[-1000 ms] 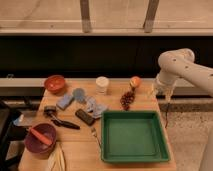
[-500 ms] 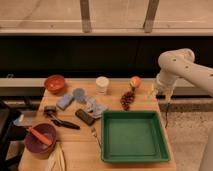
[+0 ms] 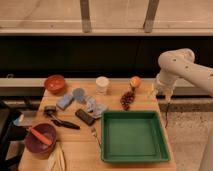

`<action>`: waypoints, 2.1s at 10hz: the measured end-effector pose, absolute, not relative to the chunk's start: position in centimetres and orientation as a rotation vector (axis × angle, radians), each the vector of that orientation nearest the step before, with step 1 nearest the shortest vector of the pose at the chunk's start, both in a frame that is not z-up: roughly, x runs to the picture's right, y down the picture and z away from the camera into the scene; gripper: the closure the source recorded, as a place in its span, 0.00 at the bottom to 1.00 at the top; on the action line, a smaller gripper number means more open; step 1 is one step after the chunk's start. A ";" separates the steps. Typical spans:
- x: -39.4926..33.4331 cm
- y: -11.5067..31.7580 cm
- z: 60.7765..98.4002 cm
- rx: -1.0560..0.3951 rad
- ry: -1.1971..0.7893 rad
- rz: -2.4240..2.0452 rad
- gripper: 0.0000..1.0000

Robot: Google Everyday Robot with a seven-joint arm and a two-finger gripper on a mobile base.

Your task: Place apple in tray

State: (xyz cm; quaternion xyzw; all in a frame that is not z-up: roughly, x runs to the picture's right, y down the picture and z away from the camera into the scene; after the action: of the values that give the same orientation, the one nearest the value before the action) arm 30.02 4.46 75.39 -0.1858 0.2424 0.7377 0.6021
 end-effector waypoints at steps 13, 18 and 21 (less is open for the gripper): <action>22.8 -1.7 80.3 -0.303 0.342 1.525 0.38; 21.0 -4.7 81.9 -0.239 0.242 1.508 0.38; 21.6 -4.1 82.6 -0.228 0.270 1.521 0.38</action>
State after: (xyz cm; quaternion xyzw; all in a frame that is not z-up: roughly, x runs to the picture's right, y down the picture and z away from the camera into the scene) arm 21.56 -4.08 82.60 -0.1027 0.1217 0.6856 0.7104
